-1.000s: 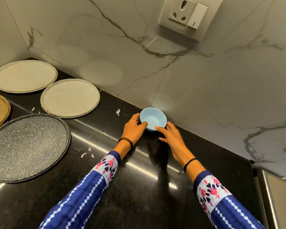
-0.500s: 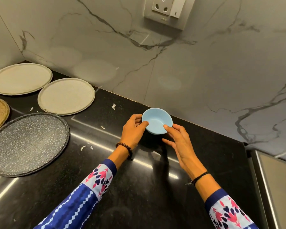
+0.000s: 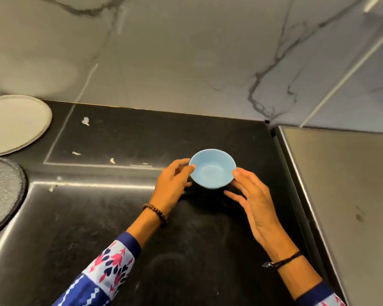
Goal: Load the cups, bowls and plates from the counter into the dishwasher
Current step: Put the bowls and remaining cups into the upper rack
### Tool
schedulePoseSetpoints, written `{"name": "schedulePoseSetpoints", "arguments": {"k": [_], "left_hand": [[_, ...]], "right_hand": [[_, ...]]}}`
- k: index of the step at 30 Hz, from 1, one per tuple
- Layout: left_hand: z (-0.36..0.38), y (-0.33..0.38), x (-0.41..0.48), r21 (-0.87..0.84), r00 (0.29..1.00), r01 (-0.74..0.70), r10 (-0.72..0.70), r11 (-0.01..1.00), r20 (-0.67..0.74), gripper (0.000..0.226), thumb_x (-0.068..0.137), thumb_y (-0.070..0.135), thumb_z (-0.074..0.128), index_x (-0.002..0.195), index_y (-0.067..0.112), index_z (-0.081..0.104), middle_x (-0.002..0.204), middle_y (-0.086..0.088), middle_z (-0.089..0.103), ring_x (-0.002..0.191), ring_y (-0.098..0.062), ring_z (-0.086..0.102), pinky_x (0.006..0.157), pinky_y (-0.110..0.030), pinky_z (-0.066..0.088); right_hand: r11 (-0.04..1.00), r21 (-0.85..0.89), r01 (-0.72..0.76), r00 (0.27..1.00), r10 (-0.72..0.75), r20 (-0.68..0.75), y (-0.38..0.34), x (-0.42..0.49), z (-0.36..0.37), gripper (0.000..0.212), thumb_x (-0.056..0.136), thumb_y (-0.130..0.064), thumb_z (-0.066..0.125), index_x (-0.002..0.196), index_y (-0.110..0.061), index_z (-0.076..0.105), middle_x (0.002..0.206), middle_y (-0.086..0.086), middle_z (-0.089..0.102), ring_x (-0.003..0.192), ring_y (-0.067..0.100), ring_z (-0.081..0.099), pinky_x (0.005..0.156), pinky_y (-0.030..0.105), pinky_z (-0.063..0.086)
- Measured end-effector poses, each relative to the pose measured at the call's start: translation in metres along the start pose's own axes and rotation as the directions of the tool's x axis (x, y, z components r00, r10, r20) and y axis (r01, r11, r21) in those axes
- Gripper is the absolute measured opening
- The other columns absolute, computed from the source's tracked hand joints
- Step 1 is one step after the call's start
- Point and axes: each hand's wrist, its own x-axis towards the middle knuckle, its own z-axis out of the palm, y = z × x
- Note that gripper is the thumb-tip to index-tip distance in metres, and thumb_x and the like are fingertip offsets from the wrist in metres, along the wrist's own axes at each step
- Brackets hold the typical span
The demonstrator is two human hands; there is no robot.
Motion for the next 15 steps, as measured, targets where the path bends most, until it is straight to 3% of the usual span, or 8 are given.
{"name": "schedulePoseSetpoints", "arguments": {"k": [3,7,15], "left_hand": [[0.030,-0.006,-0.022,0.022,0.997,0.002,-0.003,1.000,0.082,0.025,0.094,0.030,0.059,0.118,0.022,0.063,0.109,0.000,0.068,0.099,-0.015,0.067,0.086,-0.035,0.057],[0.075,-0.015,-0.056,0.054,0.983,-0.030,0.020,0.998,0.183,0.023,0.094,0.030,0.059,0.116,0.024,0.064,0.111,0.001,0.068,0.101,-0.017,0.067,0.086,-0.038,0.058],[0.173,-0.043,-0.150,0.127,0.938,-0.100,0.051,0.987,0.342,0.020,0.093,0.030,0.061,0.112,0.024,0.066,0.107,0.001,0.070,0.099,-0.017,0.068,0.080,-0.034,0.058]], "right_hand": [[1.000,0.023,0.019,0.998,-0.018,-0.066,0.008,-0.021,-0.040,0.027,0.093,-0.032,0.067,0.118,-0.023,0.069,0.116,-0.003,0.071,0.110,0.012,0.068,0.089,0.038,0.059],[0.995,0.084,0.051,0.987,-0.037,-0.159,0.016,-0.053,-0.093,0.023,0.094,-0.027,0.064,0.116,-0.023,0.069,0.114,-0.004,0.072,0.109,0.012,0.069,0.086,0.037,0.059],[0.966,0.237,0.100,0.952,-0.023,-0.306,0.048,-0.131,-0.219,0.026,0.096,-0.024,0.061,0.118,-0.011,0.068,0.118,0.009,0.071,0.111,0.021,0.068,0.082,0.038,0.059]]}}
